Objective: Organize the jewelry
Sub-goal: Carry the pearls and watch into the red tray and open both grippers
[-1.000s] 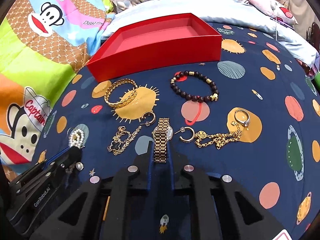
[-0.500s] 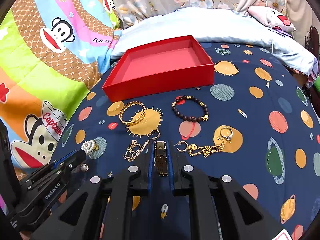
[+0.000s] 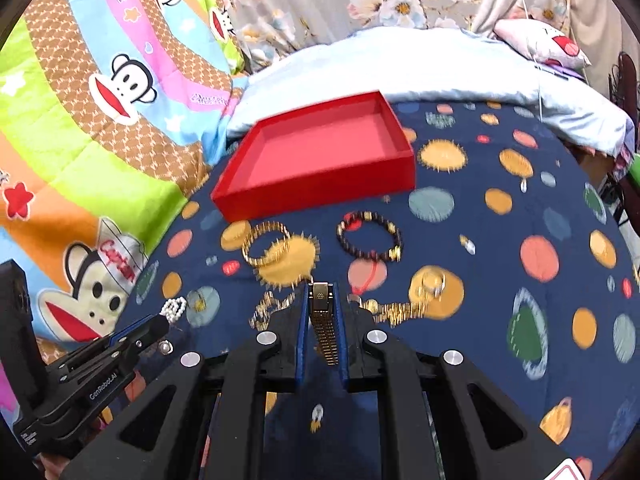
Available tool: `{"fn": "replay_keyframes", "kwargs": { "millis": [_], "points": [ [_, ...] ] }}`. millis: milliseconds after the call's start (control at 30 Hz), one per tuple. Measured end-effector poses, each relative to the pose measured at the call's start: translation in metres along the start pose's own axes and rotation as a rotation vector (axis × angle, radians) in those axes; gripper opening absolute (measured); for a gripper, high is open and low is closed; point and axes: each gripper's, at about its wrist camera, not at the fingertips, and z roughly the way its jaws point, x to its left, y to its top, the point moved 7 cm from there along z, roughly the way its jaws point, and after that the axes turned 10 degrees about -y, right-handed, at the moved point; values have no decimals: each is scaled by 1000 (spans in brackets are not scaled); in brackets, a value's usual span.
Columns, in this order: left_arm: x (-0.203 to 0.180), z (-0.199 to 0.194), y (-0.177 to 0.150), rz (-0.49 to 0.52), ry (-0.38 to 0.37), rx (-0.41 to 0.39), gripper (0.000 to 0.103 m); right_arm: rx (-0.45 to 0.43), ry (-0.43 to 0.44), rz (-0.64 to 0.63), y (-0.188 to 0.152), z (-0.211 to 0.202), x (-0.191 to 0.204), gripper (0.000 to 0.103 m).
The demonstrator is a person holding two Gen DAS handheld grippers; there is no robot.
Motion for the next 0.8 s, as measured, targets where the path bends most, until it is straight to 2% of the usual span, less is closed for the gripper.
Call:
{"fn": "replay_keyframes", "kwargs": {
  "millis": [233,433,567,800],
  "points": [
    [-14,3,52,71,-33,-43,13,-54,32,-6,66,14,-6,11],
    [-23,28,124,116,-70,-80,13,-103,41,-3,140,50,-14,11],
    [-26,63,179,156,-46,-106,13,-83,69,5,180,93,-13,11],
    [-21,139,234,145,-60,-75,13,-51,49,-21,228,164,-10,11]
  ]
}}
